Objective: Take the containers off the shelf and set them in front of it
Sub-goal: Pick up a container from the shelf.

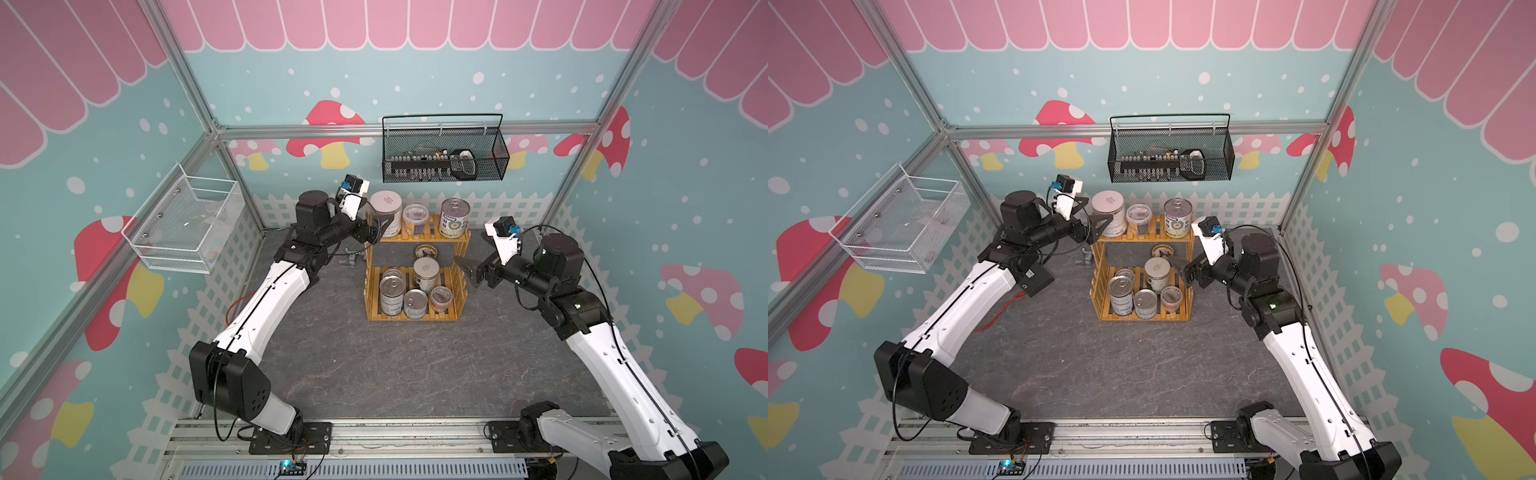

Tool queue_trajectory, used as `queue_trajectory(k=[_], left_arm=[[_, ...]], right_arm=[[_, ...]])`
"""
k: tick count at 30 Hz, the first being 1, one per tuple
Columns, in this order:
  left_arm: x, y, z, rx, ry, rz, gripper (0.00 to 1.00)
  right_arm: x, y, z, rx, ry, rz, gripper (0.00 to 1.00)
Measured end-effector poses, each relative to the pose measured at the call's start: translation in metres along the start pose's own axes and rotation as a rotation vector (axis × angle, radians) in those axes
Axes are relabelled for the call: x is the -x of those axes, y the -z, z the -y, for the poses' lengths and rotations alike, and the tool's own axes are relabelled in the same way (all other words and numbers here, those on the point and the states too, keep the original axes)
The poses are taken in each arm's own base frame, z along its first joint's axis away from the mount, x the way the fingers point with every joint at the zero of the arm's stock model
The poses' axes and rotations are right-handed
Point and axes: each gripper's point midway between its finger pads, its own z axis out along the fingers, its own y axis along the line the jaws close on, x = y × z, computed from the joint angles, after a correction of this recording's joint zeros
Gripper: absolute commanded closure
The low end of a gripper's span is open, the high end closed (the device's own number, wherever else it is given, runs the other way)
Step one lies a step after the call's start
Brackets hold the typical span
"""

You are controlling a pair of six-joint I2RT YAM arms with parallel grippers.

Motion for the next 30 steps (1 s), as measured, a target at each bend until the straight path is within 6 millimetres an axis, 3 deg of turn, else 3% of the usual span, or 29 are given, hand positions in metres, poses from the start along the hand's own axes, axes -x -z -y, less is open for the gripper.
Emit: queue_trajectory(k=[12, 17, 19, 23, 30], left_arm=[[-0.017, -0.030, -0.007, -0.059, 0.026, -0.061, 0.01], [-0.014, -0.035, -0.004, -0.092, 0.019, -0.056, 0.02], [-0.012, -0.038, -0.004, -0.102, 0.014, -0.051, 0.05], [-0.011, -0.040, -0.004, -0.112, 0.001, -0.049, 0.22], [-0.011, -0.039, -0.004, -0.113, -0.012, -0.050, 0.24]], right_arm=[[0.000, 0.004, 0.009, -0.013, -0.006, 0.004, 0.01], [0.001, 0.002, 0.007, 0.003, -0.005, 0.010, 0.01], [0.001, 0.002, 0.006, 0.008, -0.007, 0.010, 0.01], [0.002, 0.002, 0.007, 0.008, -0.008, 0.014, 0.01], [0.002, 0.002, 0.007, 0.008, -0.010, 0.017, 0.01]])
